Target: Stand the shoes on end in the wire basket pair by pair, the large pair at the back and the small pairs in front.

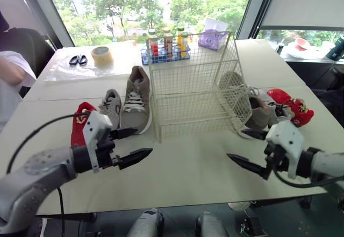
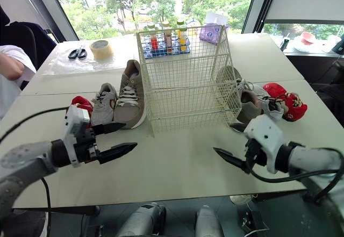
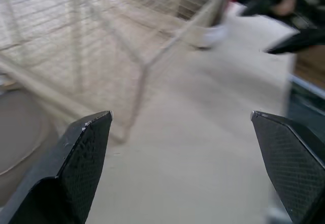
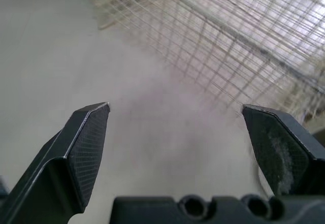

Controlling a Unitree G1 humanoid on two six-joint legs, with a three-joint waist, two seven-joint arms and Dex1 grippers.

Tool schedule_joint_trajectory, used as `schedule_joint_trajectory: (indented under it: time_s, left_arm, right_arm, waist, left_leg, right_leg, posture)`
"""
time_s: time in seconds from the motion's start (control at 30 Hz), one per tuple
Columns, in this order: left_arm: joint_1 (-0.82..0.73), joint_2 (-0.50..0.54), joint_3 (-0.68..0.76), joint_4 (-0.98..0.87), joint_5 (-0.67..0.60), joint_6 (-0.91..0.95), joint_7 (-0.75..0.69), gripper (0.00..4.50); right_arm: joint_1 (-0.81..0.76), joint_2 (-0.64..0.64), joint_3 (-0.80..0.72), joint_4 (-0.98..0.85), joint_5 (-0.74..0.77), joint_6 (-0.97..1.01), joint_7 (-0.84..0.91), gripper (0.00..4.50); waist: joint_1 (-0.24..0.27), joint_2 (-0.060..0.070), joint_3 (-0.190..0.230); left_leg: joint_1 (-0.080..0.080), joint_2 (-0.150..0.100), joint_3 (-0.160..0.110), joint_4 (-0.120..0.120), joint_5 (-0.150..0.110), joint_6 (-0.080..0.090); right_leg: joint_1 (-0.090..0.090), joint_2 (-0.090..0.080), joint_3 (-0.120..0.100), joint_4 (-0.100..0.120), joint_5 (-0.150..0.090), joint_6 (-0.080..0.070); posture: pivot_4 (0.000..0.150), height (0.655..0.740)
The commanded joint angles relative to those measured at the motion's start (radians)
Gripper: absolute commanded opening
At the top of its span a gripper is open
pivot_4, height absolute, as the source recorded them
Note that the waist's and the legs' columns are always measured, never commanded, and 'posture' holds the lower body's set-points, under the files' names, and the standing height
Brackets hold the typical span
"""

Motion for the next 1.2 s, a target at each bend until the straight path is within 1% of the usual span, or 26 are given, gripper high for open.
schedule_joint_trajectory:
  time_s: [0.03, 0.1, 0.2, 0.3, 0.33, 0.43, 0.5, 0.6, 0.77, 0.8, 0.87, 1.1, 1.13, 1.2]
  left_arm:
    - [-0.108, 0.074, -0.039, 0.066, 0.017, -0.013, -0.139, 4.5]
    - [-0.187, 0.091, -0.091, 0.118, 0.076, -0.047, -0.198, 4.5]
    - [-0.263, 0.073, -0.131, 0.165, 0.101, -0.061, -0.234, 4.5]
    - [-0.326, 0.043, -0.188, 0.189, 0.18, -0.115, -0.257, 4.5]
    - [-0.342, 0.034, -0.2, 0.198, 0.2, -0.126, -0.261, 4.5]
    - [-0.358, 0.022, -0.203, 0.221, 0.243, -0.151, -0.263, 4.5]
    - [-0.363, 0.013, -0.197, 0.227, 0.258, -0.16, -0.262, 4.5]
    - [-0.371, 0.001, -0.19, 0.226, 0.271, -0.164, -0.254, 4.5]
    - [-0.366, -0.011, -0.175, 0.21, 0.284, -0.166, -0.232, 4.5]
    - [-0.363, -0.012, -0.171, 0.207, 0.284, -0.165, -0.23, 4.5]
    - [-0.359, -0.015, -0.165, 0.205, 0.284, -0.165, -0.223, 4.5]
    - [-0.322, -0.026, -0.158, 0.233, 0.326, -0.221, -0.242, 4.5]
    - [-0.32, -0.027, -0.158, 0.234, 0.329, -0.225, -0.244, 4.5]
    - [-0.321, -0.029, -0.158, 0.243, 0.334, -0.234, -0.249, 4.5]
  right_arm:
    - [-0.103, -0.11, -0.011, 0.097, 0.028, -0.026, 0.14, 4.47]
    - [-0.202, -0.16, 0.049, 0.172, 0.016, -0.062, 0.201, 4.47]
    - [-0.319, -0.179, 0.169, 0.249, -0.043, -0.133, 0.254, 4.47]
    - [-0.503, -0.127, 0.357, 0.423, -0.173, -0.226, 0.303, 4.47]
    - [-0.55, -0.108, 0.399, 0.471, -0.201, -0.244, 0.317, 4.47]
    - [-0.619, -0.089, 0.498, 0.567, -0.285, -0.316, 0.402, 4.47]
    - [-0.67, -0.051, 0.542, 0.621, -0.32, -0.341, 0.421, 4.47]
    - [-0.733, -0.002, 0.611, 0.699, -0.402, -0.397, 0.444, 4.47]
    - [-0.79, 0.059, 0.67, 0.793, -0.488, -0.459, 0.465, 4.47]
    - [-0.796, 0.066, 0.675, 0.799, -0.498, -0.464, 0.471, 4.24]
    - [-0.803, 0.078, 0.679, 0.805, -0.512, -0.469, 0.482, 3.63]
    - [-0.815, 0.108, 0.671, 0.774, -0.534, -0.447, 0.488, 0.21]
    - [-0.815, 0.11, 0.669, 0.767, -0.535, -0.442, 0.488, 0.1]
    - [-0.822, 0.125, 0.663, 0.743, -0.541, -0.421, 0.466, 0.1]
  waist:
    - [0.0, 0.001, 0.001]
    - [-0.001, 0.002, 0.003]
    - [-0.006, 0.0, 0.006]
    - [-0.024, -0.001, 0.007]
    - [-0.027, -0.002, 0.008]
    - [-0.033, -0.002, 0.008]
    - [-0.037, -0.002, 0.008]
    - [-0.048, -0.003, 0.008]
    - [-0.047, -0.003, 0.008]
    - [-0.046, -0.003, 0.008]
    - [-0.044, -0.003, 0.008]
    - [-0.045, -0.002, 0.009]
    - [-0.046, -0.002, 0.009]
    - [-0.043, -0.002, 0.009]
  left_leg:
    - [0.0, 0.0, 0.0, -0.001, 0.0, 0.001]
    - [-0.001, -0.001, 0.003, 0.0, -0.001, 0.001]
    - [-0.002, 0.0, 0.004, 0.0, -0.001, 0.001]
    - [-0.003, 0.0, 0.004, 0.0, -0.001, 0.001]
    - [-0.004, 0.0, 0.004, 0.0, -0.001, 0.001]
    - [-0.01, -0.001, 0.005, 0.001, 0.003, -0.005]
    - [-0.014, 0.0, 0.005, 0.001, 0.003, -0.006]
    - [-0.015, 0.0, 0.004, 0.001, 0.004, -0.006]
    - [-0.014, -0.001, 0.005, 0.004, 0.004, -0.006]
    - [-0.014, -0.001, 0.004, 0.006, 0.004, -0.006]
    - [-0.014, -0.001, 0.004, 0.007, 0.004, -0.006]
    - [-0.015, -0.001, 0.004, 0.012, 0.004, -0.007]
    - [-0.015, -0.001, 0.004, 0.012, 0.004, -0.007]
    - [-0.015, -0.002, 0.003, 0.013, 0.004, -0.008]
  right_leg:
    - [0.0, -0.001, 0.0, -0.001, 0.0, 0.0]
    - [-0.001, -0.001, 0.001, -0.001, 0.0, 0.0]
    - [-0.002, -0.001, 0.001, -0.001, 0.0, 0.0]
    - [-0.004, -0.002, 0.002, -0.001, 0.002, 0.003]
    - [-0.004, -0.002, 0.002, -0.001, 0.002, 0.003]
    - [-0.011, -0.002, 0.002, 0.0, 0.003, 0.004]
    - [-0.017, -0.001, 0.003, 0.001, 0.003, 0.005]
    - [-0.018, -0.001, 0.003, 0.001, 0.003, 0.005]
    - [-0.017, -0.001, 0.004, 0.003, 0.004, 0.006]
    - [-0.016, -0.001, 0.004, 0.004, 0.004, 0.006]
    - [-0.016, -0.001, 0.004, 0.006, 0.005, 0.006]
    - [-0.018, -0.001, 0.005, 0.014, 0.005, 0.006]
    - [-0.018, -0.001, 0.005, 0.014, 0.005, 0.006]
    - [-0.018, -0.001, 0.005, 0.015, 0.005, 0.006]
  posture:
    - [0.15, 0.74]
    - [0.15, 0.74]
    - [0.15, 0.74]
    - [0.15, 0.74]
    - [0.15, 0.74]
    - [0.15, 0.74]
    - [0.15, 0.74]
    - [0.15, 0.74]
    - [0.15, 0.74]
    - [0.15, 0.74]
    - [0.15, 0.74]
    - [0.15, 0.74]
    - [0.15, 0.74]
    - [0.15, 0.74]
